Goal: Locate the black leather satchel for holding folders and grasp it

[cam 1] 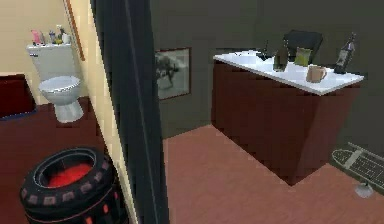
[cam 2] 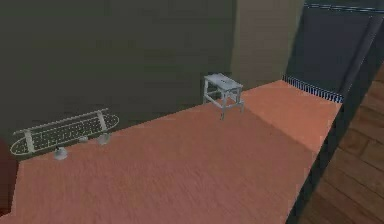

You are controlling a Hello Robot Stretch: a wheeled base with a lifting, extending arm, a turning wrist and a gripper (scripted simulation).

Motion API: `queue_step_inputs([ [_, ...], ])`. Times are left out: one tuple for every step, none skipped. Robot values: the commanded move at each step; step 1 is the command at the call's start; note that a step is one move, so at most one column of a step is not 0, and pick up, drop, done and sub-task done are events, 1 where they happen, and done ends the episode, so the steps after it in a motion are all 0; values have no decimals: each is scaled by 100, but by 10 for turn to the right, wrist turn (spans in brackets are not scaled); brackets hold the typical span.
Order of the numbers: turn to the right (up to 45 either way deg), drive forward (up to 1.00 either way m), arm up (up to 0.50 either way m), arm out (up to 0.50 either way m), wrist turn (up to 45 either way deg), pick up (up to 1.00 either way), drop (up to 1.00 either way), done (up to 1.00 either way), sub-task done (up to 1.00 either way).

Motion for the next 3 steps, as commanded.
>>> queue_step_inputs([
  [450,0,0,0,0,0,0,0,0],
  [0,35,0,0,0,0,0,0,0],
  [30,0,0,0,0,0,0,0,0],
])
